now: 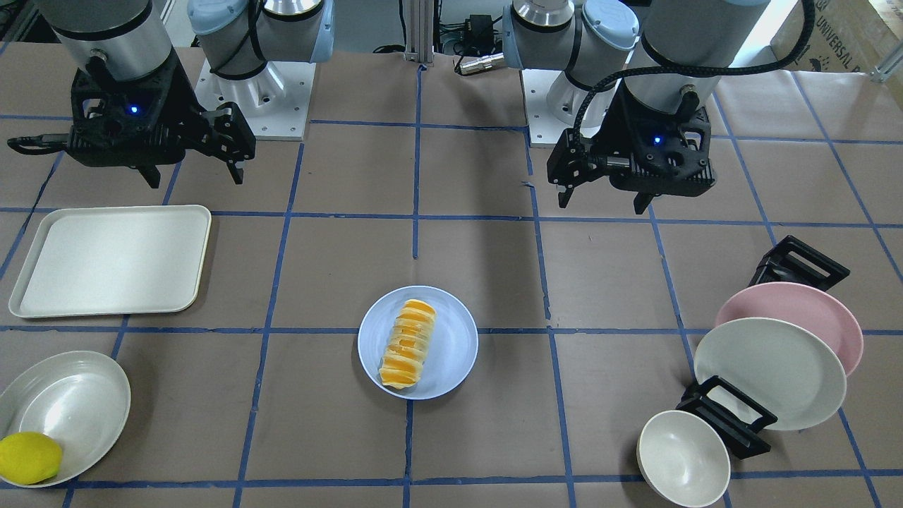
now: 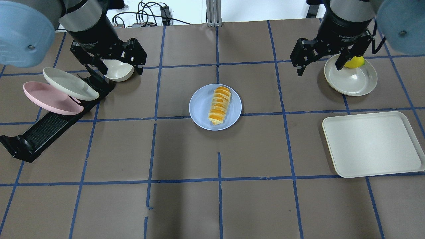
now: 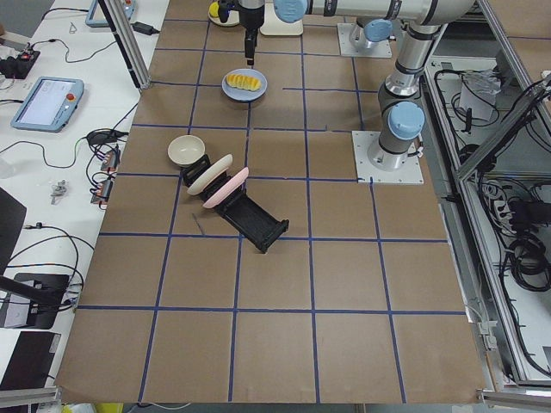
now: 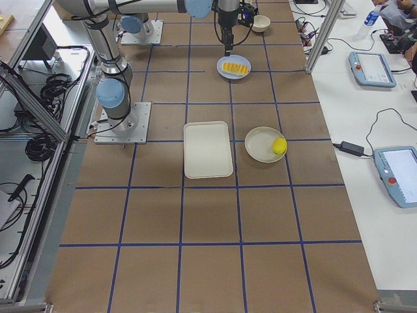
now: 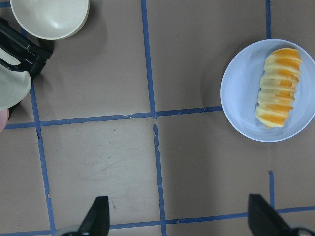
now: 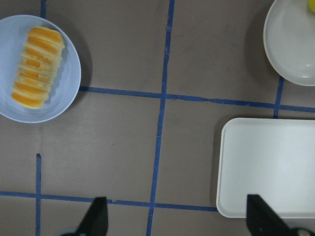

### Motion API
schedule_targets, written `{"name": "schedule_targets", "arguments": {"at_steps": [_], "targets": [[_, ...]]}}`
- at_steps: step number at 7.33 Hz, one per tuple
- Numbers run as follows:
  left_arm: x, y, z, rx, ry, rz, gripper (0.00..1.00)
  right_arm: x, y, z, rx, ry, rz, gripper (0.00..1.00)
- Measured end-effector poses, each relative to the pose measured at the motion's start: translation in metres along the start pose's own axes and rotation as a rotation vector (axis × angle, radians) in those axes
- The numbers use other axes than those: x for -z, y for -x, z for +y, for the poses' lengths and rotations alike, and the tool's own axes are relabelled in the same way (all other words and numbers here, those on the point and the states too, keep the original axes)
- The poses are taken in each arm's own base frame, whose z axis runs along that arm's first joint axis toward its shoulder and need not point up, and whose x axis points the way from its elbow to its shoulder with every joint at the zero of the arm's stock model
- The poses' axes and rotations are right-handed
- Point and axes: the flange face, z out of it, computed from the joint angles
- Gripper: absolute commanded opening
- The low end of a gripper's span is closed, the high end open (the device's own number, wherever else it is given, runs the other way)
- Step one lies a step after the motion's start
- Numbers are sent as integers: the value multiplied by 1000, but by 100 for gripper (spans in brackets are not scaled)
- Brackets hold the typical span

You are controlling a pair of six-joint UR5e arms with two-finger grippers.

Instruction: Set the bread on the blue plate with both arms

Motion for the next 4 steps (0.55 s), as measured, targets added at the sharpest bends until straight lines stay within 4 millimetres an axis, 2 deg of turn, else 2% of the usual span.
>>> {"name": "schedule_targets", "arguments": {"at_steps": [4], "targets": [[3,1,0,0,-3,-7,100,1,-1,-1,1,-1,5,100]]}}
